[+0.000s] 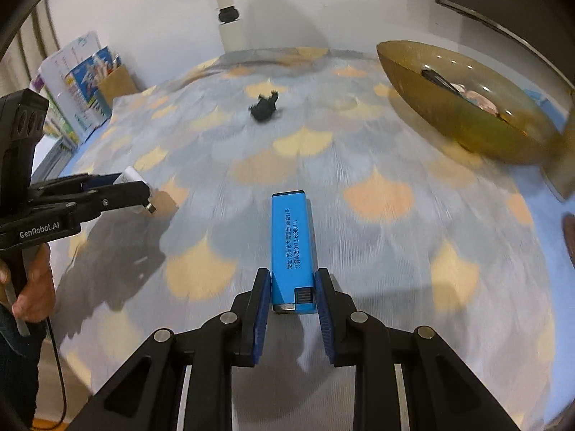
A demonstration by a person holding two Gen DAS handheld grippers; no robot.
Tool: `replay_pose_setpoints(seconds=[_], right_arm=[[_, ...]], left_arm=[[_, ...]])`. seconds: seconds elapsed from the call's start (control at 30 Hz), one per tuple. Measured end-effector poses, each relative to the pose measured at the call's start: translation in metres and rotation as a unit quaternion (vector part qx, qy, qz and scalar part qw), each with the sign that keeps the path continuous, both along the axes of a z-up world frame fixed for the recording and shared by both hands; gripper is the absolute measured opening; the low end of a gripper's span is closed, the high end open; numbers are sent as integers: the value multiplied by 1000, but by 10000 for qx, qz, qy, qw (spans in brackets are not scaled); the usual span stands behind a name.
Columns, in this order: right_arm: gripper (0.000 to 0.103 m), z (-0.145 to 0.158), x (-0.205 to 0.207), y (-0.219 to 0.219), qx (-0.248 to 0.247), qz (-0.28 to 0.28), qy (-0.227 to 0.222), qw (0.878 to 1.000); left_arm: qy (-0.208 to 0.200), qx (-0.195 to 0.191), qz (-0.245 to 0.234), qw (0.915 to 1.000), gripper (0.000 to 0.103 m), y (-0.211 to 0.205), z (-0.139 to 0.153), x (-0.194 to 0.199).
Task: Organize rigid objects
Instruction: 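Grasp the blue lighter with the right tool while the left grasps the white ANKER cube, then carry the lighter and white cube to the amber bowl and release them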
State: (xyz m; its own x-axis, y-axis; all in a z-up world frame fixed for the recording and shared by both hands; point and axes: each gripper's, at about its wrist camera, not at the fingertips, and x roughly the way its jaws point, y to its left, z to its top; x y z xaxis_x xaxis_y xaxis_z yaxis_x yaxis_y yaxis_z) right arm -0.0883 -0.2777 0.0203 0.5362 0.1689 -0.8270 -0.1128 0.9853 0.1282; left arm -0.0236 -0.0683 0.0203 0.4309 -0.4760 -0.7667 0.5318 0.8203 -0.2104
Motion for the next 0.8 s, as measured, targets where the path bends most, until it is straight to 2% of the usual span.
replay_pose_setpoints(seconds=[0.13,0.2,0.27,0.37,0.47,0.53,0.57,0.6,0.63,0.67,0.7,0.73,0.8], right_arm=[[26,-2,-20,1,10,-66,-35,10000],[31,-1,-20,3,34,-90,12,10000],[41,0,-20,5,39,-82,20,10000],[47,-1,-17,9,-64,-64,-5,10000],[49,-3,-12,16,-251,-27,-85,9996],[49,-5,-7,23,-467,-24,-183,9987],[49,-6,-4,27,-598,-29,-240,9979],[48,-6,-2,29,-628,-17,-283,9976],[42,-6,0,32,-613,13,-336,9976],[31,-6,1,34,-621,62,-380,9973],[29,-5,1,35,-608,131,-410,9972],[24,-5,0,38,-663,185,-449,9966],[24,-4,-2,39,-519,271,-452,9973]], left_arm=[[-119,294,9,9995,35,-10,-5,-20],[-84,456,20,9989,50,-12,-10,-26],[-130,563,38,9983,55,-10,-11,-32],[-119,525,42,9985,69,-4,-11,-36],[-92,491,93,9987,68,1,-13,-39],[-115,528,183,9984,67,2,-16,-39],[-115,518,209,9984,59,2,-16,-38],[-118,484,200,9986,45,2,-15,-37],[-122,485,210,9985,39,1,-15,-37],[-154,528,245,9982,32,0,-15,-36],[-178,546,262,9980,31,-2,-15,-35],[-193,522,262,9981,31,-3,-14,-35],[-230,439,270,9984,30,-6,-10,-34]])
